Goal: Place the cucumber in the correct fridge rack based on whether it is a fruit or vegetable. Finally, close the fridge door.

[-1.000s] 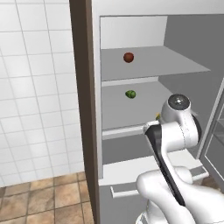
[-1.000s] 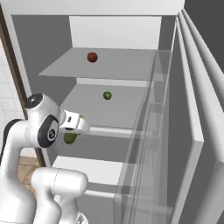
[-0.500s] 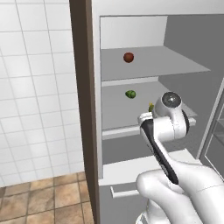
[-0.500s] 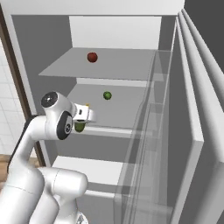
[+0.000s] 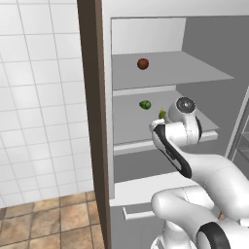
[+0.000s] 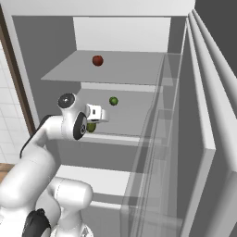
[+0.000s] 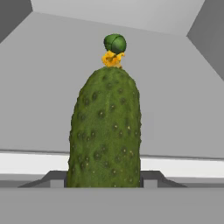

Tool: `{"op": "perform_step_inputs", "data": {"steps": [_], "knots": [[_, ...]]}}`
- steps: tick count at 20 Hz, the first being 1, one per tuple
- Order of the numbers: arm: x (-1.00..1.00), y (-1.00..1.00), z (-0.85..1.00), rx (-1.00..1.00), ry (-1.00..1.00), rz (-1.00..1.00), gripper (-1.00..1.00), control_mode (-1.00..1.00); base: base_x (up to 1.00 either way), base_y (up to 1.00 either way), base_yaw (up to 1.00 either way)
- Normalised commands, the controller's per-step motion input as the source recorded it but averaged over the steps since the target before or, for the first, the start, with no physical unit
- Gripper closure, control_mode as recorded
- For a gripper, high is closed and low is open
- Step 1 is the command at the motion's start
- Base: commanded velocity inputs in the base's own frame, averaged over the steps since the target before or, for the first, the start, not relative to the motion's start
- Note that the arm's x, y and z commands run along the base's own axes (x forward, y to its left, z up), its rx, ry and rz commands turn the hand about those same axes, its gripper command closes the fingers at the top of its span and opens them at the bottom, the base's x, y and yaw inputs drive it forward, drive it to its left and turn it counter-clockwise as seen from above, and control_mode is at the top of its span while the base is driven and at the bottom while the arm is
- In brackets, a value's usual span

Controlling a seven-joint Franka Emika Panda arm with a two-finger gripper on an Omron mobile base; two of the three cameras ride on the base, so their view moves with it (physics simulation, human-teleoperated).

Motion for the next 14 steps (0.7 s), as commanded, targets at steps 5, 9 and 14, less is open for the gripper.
{"op": "perform_step_inputs", "data": {"steps": [5, 9, 14], "knots": [[0.46, 0.00, -0.33, 0.00, 0.00, 0.07, 1.00, -1.00, 0.00, 0.00, 0.00], [0.46, 0.00, -0.35, 0.00, 0.00, 0.06, 1.00, -1.00, 0.00, 0.00, 0.00], [0.40, 0.00, -0.20, 0.00, 0.00, 0.03, 1.00, -1.00, 0.00, 0.00, 0.00]]}}
